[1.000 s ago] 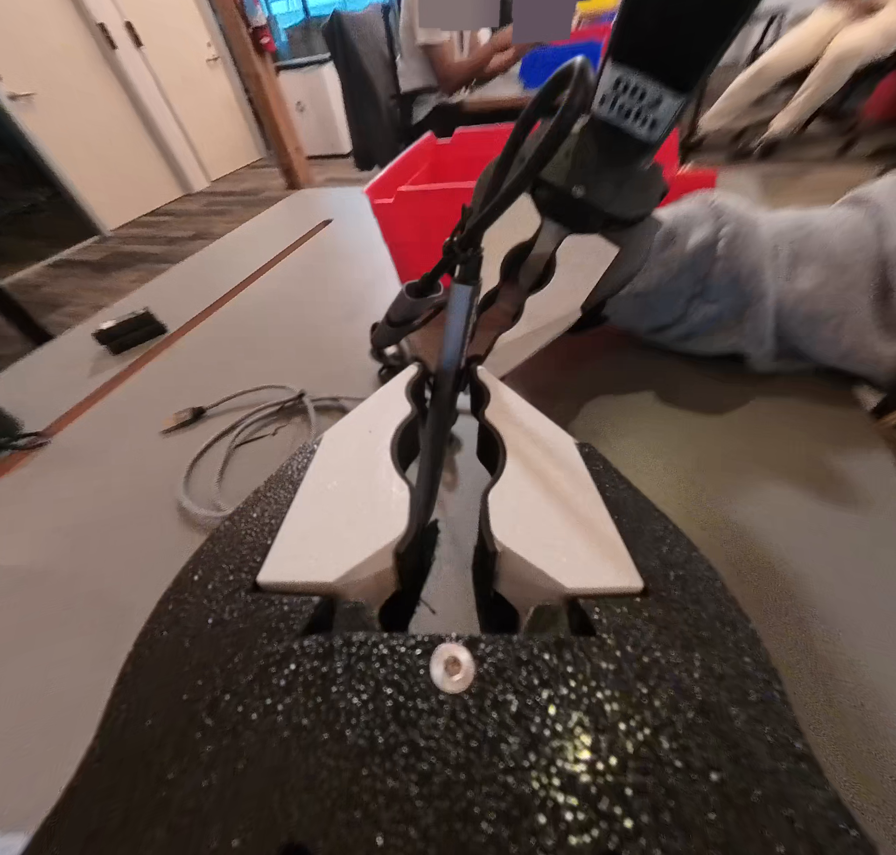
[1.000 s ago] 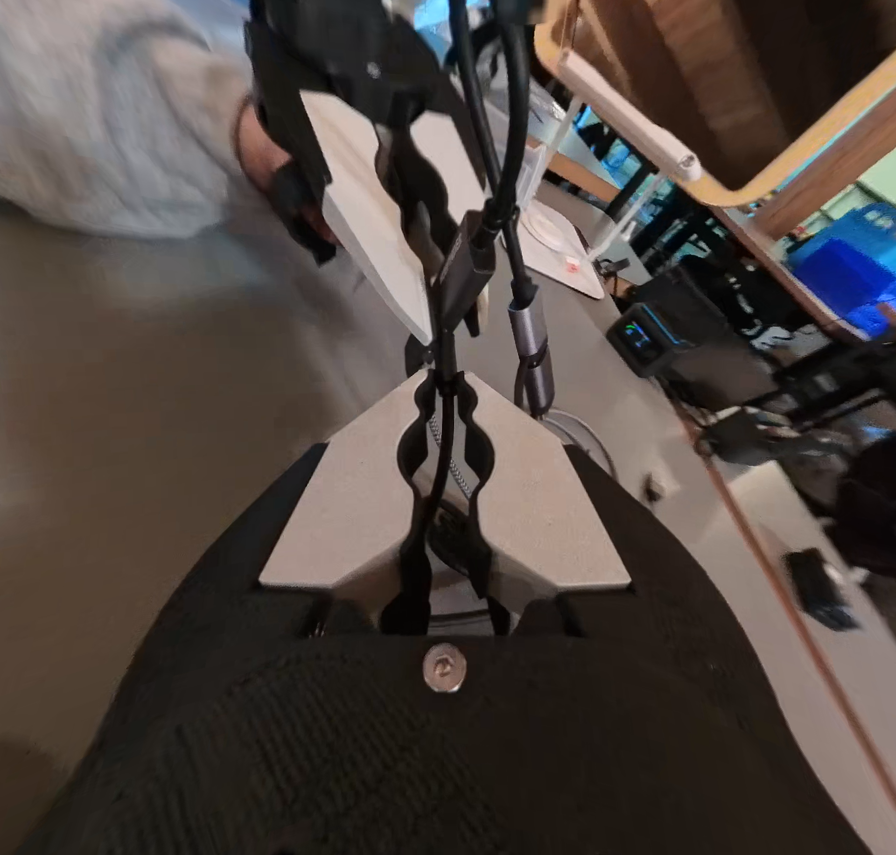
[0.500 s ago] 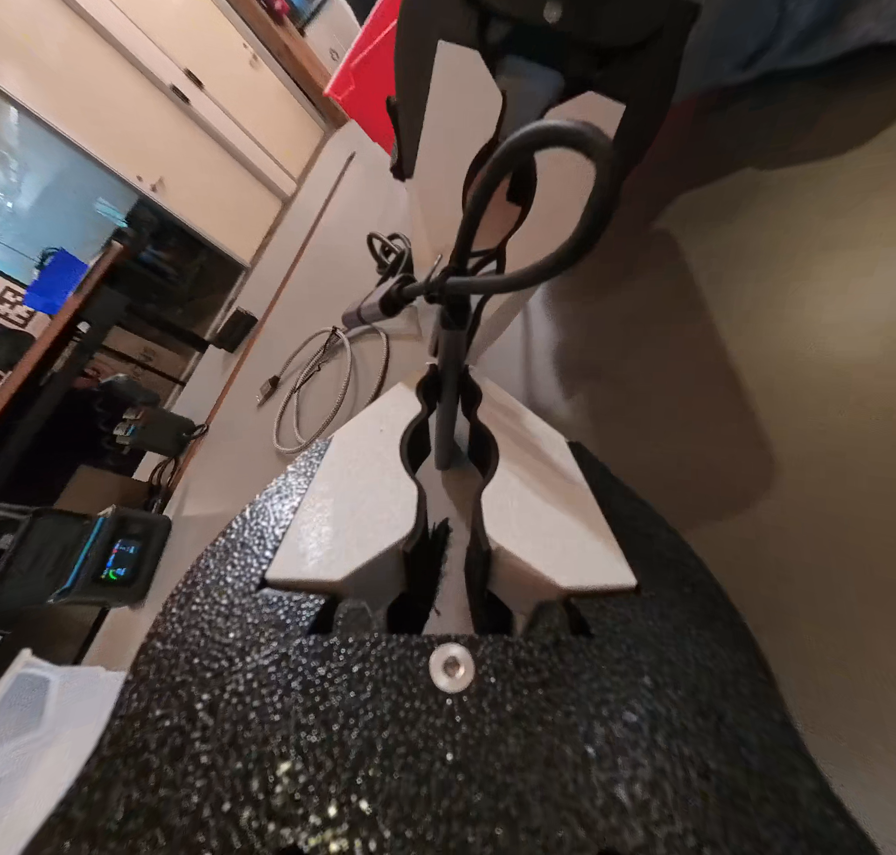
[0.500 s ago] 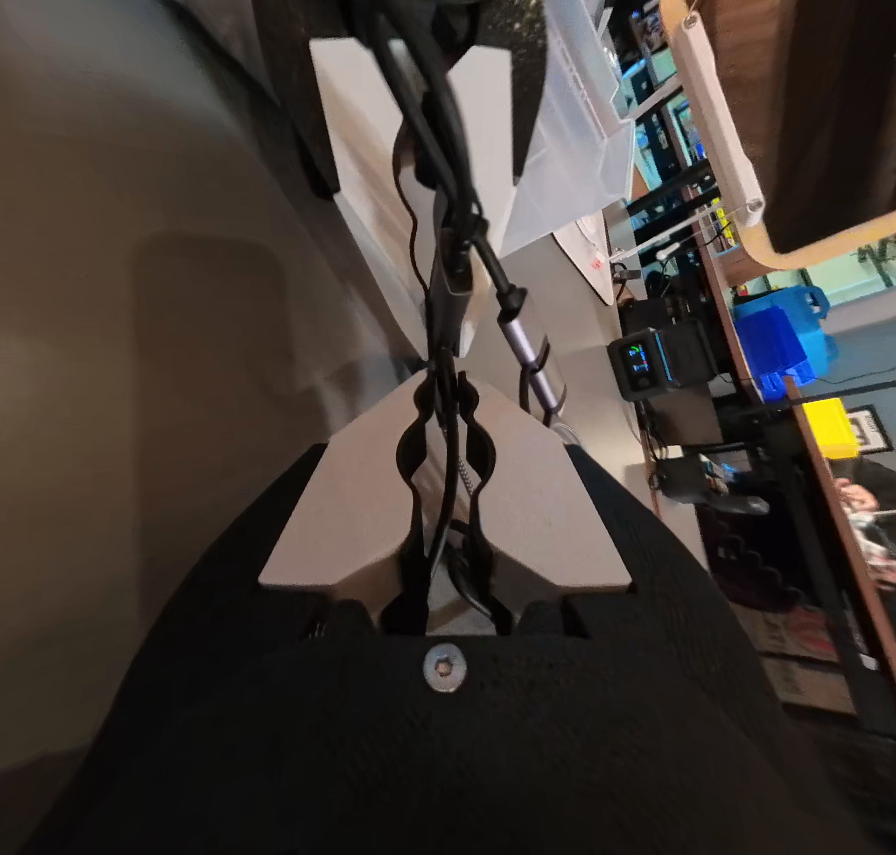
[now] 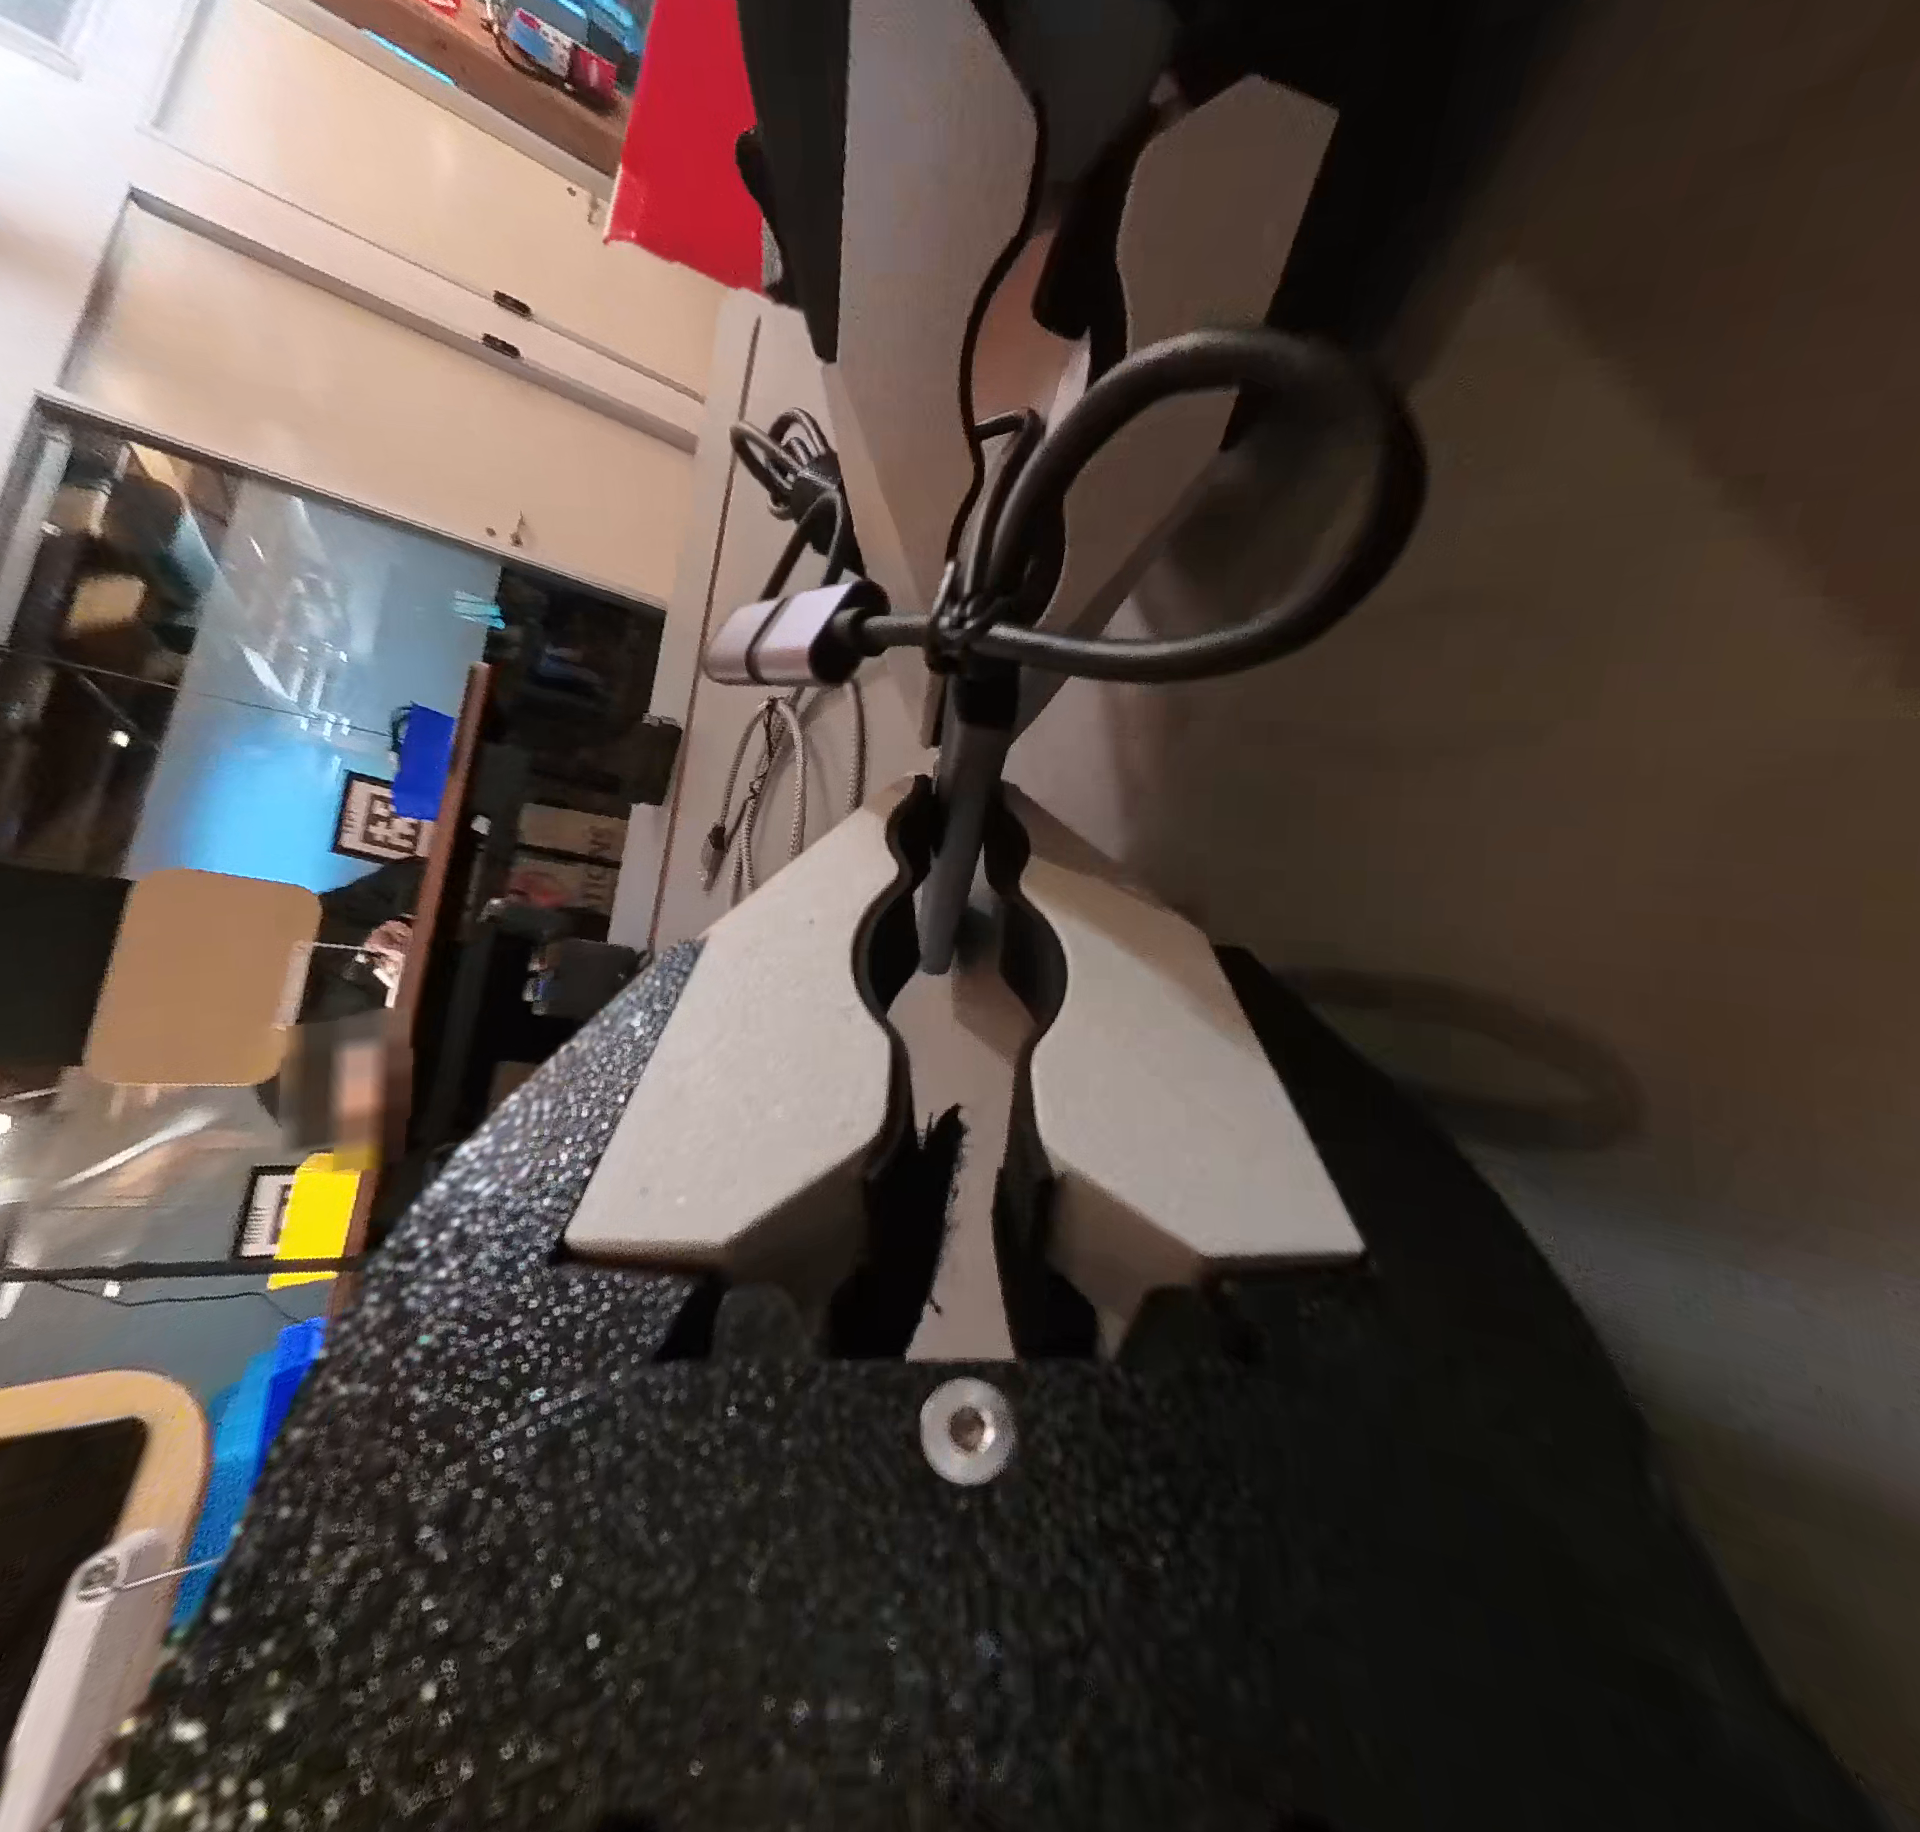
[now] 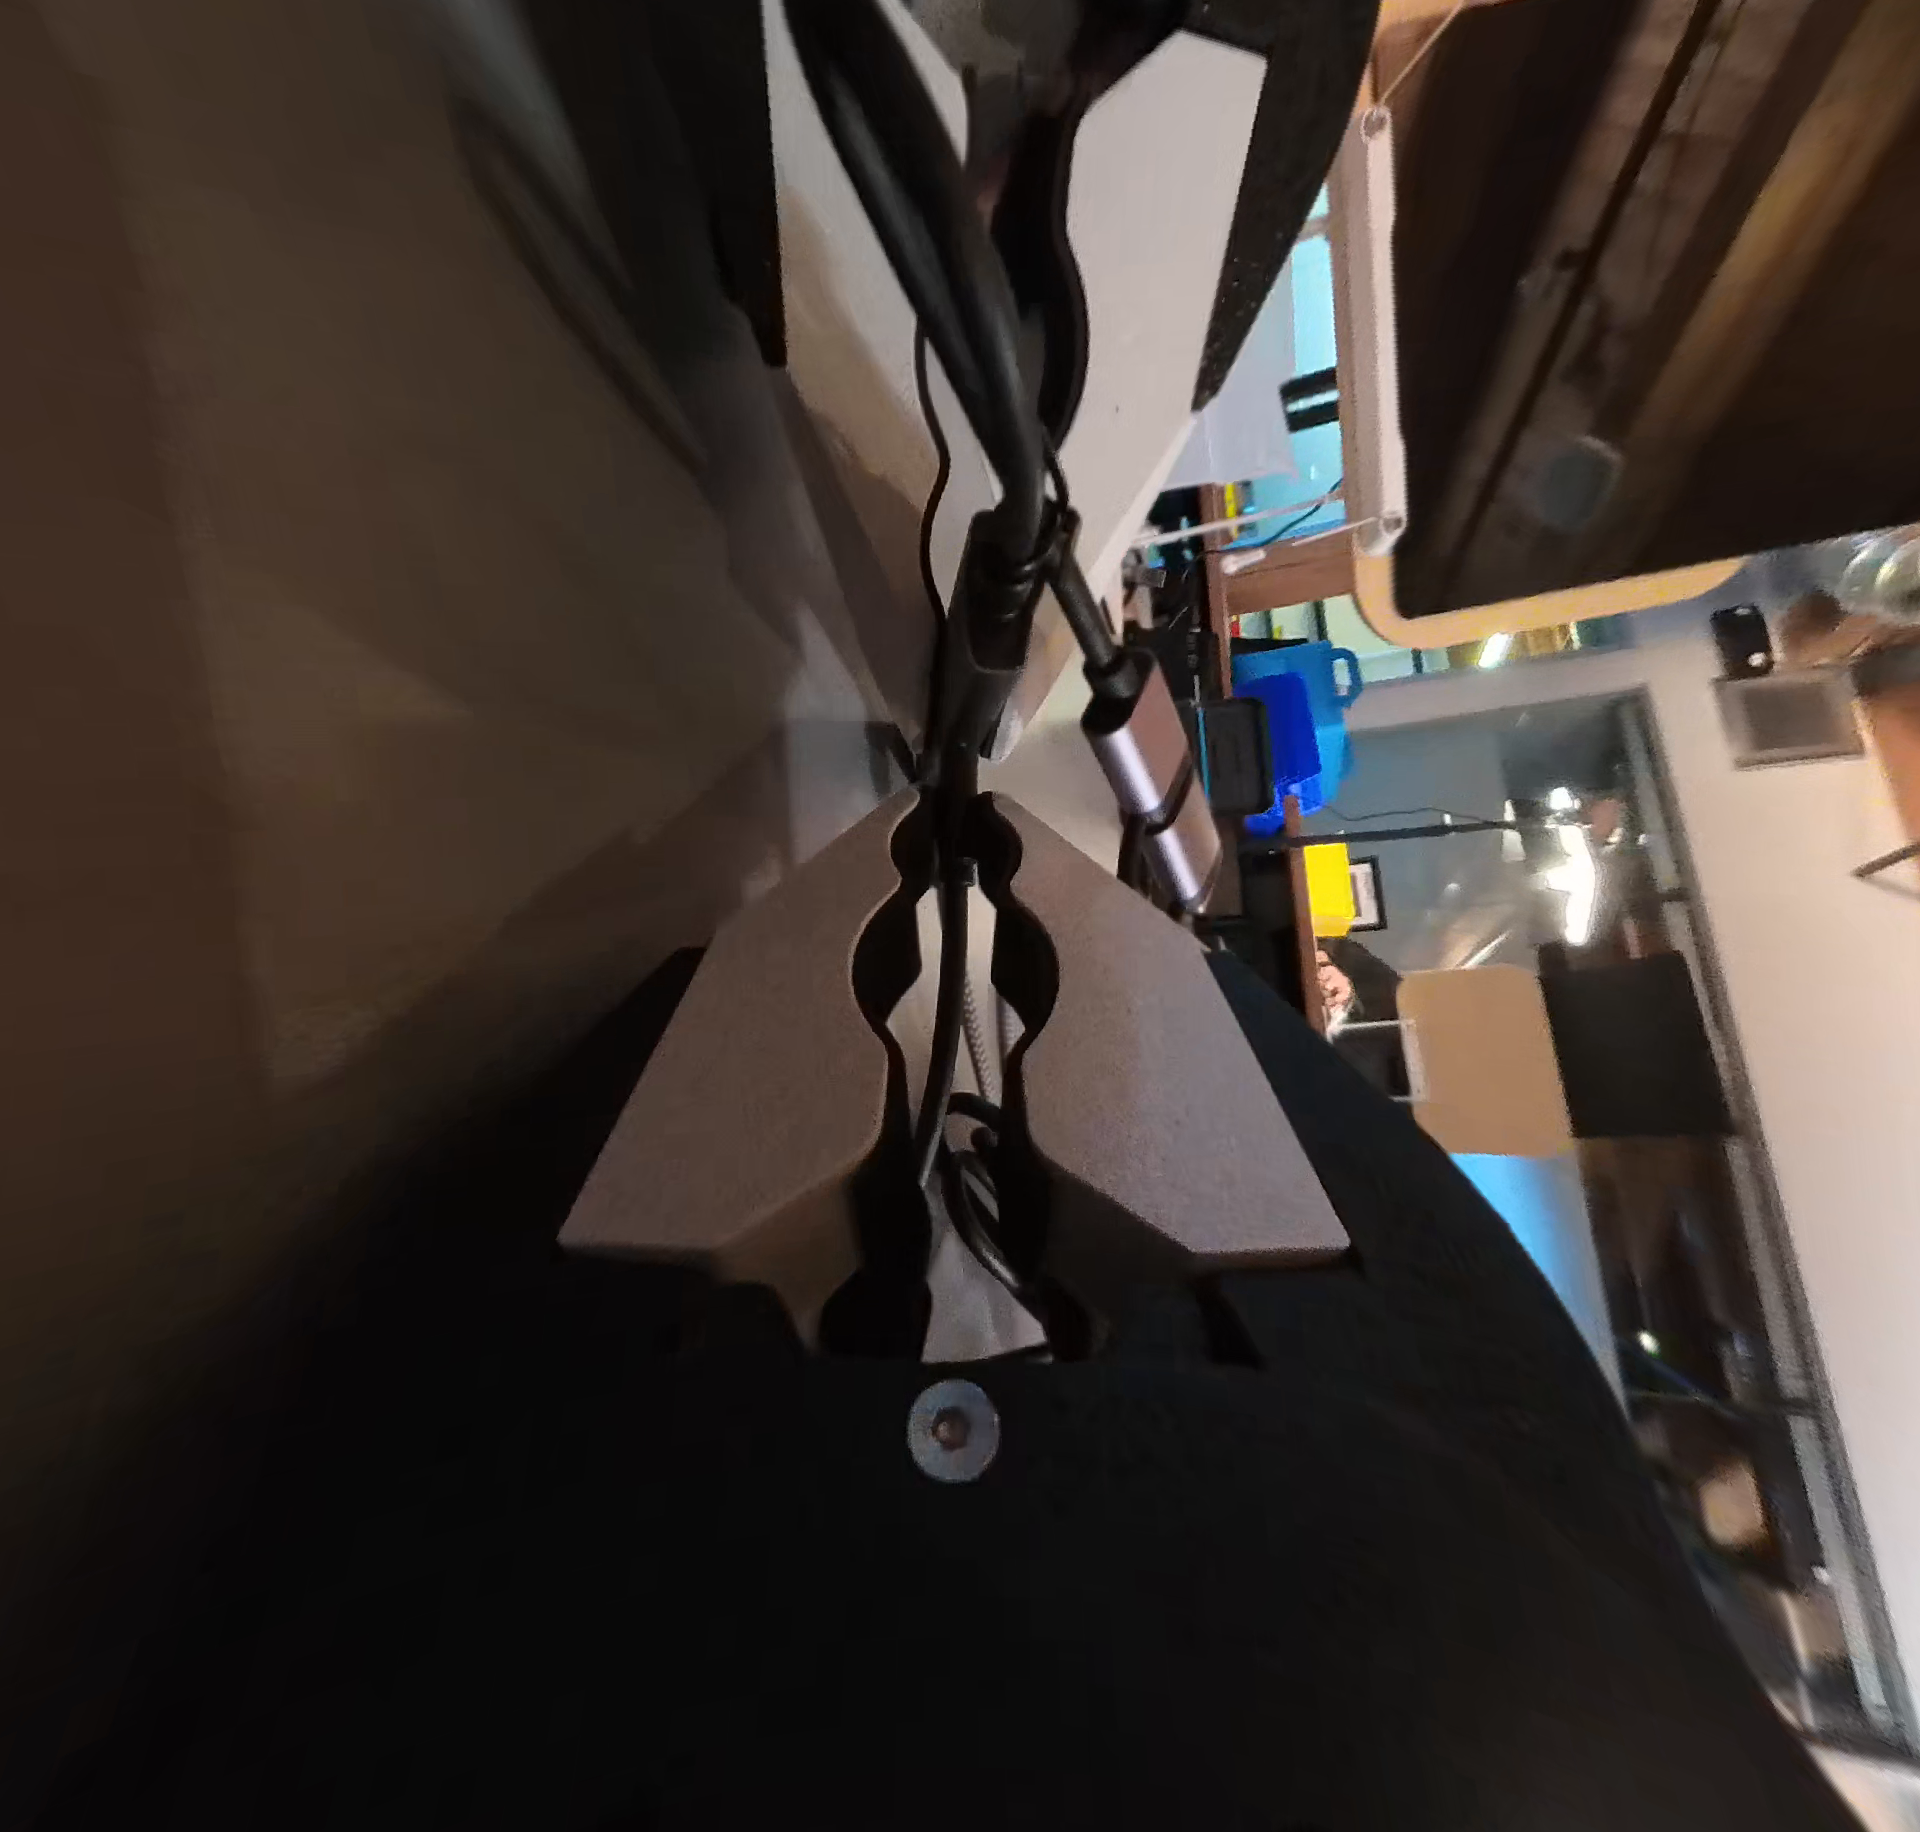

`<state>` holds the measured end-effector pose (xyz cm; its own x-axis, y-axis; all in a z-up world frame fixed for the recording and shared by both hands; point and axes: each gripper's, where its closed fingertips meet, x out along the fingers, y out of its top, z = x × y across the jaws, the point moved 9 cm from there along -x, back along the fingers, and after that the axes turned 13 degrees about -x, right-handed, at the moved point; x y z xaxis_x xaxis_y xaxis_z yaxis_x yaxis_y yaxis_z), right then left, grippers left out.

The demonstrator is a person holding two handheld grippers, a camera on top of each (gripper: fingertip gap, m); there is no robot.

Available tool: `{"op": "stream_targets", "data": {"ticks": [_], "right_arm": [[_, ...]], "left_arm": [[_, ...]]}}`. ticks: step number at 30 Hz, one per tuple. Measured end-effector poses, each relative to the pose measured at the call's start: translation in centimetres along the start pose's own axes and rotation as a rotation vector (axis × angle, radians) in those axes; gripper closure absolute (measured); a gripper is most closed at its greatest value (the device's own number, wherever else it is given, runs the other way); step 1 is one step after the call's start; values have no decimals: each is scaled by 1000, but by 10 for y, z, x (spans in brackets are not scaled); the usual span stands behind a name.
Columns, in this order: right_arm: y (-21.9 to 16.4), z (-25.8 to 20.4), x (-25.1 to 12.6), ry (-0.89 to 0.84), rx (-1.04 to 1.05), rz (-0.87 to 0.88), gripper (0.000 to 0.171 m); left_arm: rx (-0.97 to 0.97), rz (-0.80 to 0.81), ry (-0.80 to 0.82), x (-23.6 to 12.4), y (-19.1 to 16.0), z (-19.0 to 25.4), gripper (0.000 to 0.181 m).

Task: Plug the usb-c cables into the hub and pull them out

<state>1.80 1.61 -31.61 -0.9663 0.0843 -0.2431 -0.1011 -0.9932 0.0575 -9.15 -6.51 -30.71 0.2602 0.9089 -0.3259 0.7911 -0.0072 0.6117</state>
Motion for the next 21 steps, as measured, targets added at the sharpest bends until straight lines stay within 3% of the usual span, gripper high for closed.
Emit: {"op": "stream_targets", "data": {"ticks": [3,5,7,14,17,21], "right_arm": [[-2,-2,-4,-7,-17,-44,165],[-25,-3,-15,6,61,-116,166],[-37,4,-28,-40,214,-91,166],[-36,25,-38,-153,325,-46,166],[-42,57,-56,-273,422,-86,166],[-46,132,-102,-420,586,-110,166]], "left_arm": [[60,-9,21,-6,0,5,175],[78,-96,91,-16,-16,-5,175],[-46,-54,115,-28,-18,-17,175],[-182,87,191,-35,-9,-33,174],[-323,167,188,-39,-6,-43,174],[-392,172,178,-40,-12,-47,175]]}}
